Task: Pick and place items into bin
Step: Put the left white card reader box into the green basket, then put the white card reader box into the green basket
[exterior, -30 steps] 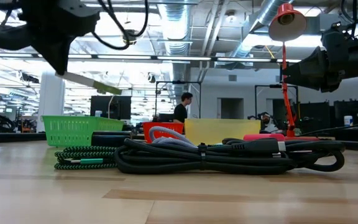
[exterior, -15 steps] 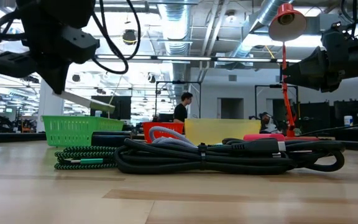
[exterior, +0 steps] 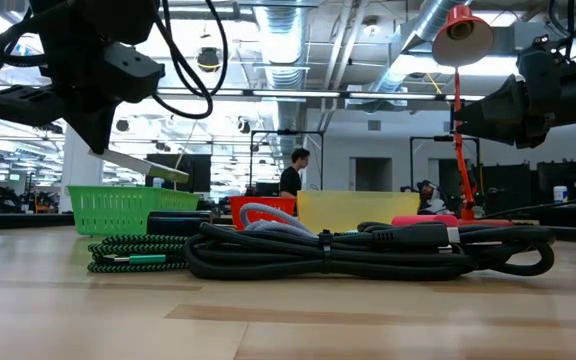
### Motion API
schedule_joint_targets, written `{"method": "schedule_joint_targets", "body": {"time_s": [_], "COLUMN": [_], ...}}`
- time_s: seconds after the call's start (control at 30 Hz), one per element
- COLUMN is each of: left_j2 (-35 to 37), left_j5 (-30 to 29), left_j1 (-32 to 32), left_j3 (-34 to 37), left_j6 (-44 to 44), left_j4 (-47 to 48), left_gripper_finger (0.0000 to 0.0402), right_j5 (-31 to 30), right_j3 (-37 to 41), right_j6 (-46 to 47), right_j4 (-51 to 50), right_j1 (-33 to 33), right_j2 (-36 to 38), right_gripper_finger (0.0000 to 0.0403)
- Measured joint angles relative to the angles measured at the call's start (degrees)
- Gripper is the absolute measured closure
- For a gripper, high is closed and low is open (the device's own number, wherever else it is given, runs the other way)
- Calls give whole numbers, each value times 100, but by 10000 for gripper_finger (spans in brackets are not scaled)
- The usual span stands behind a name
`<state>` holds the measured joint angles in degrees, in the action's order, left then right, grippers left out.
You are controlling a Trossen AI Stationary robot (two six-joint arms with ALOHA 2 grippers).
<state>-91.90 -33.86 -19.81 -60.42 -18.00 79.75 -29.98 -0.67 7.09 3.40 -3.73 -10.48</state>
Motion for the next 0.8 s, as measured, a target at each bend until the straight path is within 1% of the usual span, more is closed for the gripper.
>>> {"method": "schedule_joint_targets", "body": {"time_s": [0.33, 0.8], "left_j2": [0, 0], "left_j5": [-47, -134], "left_j1": [0, 0], "left_j3": [0, 0], "left_j6": [0, 0], "left_j4": [-20, -97], "left_gripper_finger": [399, 351], "right_j5": [-2, -2], "right_j3": [0, 0], "right_j6": [0, 0], "right_j4": [-2, -2], "right_j1": [0, 0], "right_j2": [-2, 0], "right_gripper_finger": [148, 148]}}
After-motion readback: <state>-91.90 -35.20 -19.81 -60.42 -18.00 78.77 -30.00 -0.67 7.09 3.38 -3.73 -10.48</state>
